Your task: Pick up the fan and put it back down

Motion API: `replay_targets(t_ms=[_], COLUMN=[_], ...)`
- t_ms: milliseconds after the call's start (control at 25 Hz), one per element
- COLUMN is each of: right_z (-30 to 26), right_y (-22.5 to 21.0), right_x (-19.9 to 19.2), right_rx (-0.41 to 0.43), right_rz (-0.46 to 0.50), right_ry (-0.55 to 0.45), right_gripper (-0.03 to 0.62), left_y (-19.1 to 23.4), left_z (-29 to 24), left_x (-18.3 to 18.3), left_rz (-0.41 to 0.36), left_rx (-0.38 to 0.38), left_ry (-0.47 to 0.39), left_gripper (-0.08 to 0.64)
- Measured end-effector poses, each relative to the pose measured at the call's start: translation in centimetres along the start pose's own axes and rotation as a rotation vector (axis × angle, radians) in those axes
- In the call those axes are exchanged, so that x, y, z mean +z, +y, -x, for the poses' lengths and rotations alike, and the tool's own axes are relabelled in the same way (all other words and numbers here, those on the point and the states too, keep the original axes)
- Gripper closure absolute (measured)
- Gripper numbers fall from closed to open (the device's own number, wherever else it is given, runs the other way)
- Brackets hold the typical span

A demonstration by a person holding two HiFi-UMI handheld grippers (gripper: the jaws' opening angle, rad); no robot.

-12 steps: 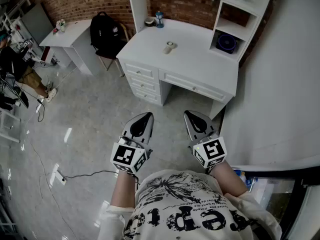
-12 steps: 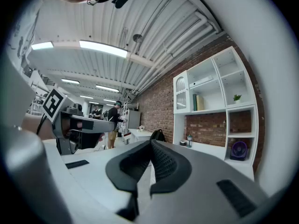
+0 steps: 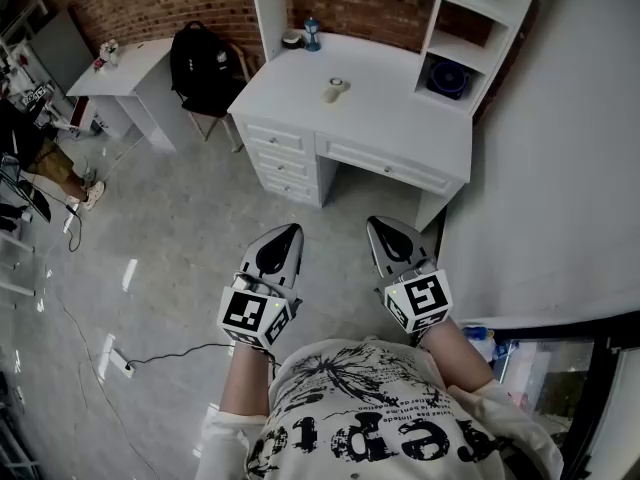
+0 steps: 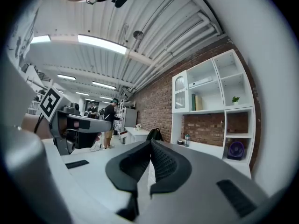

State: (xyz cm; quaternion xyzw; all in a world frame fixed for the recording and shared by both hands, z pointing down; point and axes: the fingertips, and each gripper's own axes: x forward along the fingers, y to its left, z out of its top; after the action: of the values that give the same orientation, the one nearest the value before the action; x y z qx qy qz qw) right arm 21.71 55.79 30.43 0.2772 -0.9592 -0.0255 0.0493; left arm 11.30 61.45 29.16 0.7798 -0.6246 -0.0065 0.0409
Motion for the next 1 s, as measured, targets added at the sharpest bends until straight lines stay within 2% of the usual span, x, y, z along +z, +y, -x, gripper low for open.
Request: replay_targets(t_ms=[280, 360, 400, 680, 1000], right_z=[-0.7, -0.9, -1.1, -4.0, -12.7], right_y=[2.5, 3.0, 3.2, 1.9, -4.3], right_x=[-0.7, -1.1, -1.4, -2.9, -4.8], right_rx=[-0.041, -0.045, -0.045, -0.030, 0.042], right_rz=[-0.058, -0.063, -0.066, -0.095, -0.119], right_ry=[-0.004, 0.001, 0.006, 0.037, 0.033], right_gripper=[0.578, 0.577, 0.577, 0.577, 0.577], left_y=[1.6, 2.1, 2.5, 5.1, 9.9], left_z=[2.4, 2.5, 2.5, 0.8, -7.6], left_x=[-0.9, -1.3, -1.4, -2.3, -3.8], left_rz=[0.050, 0.049, 0.043, 0.010, -0.017], left_rx=[-0.027, -0.028, -0.025, 0.013, 0.075], left_ry=[-0.016, -0.014, -0.009, 0.037, 0.105], left_gripper=[0.541, 0.221, 0.206, 0.206, 0.206])
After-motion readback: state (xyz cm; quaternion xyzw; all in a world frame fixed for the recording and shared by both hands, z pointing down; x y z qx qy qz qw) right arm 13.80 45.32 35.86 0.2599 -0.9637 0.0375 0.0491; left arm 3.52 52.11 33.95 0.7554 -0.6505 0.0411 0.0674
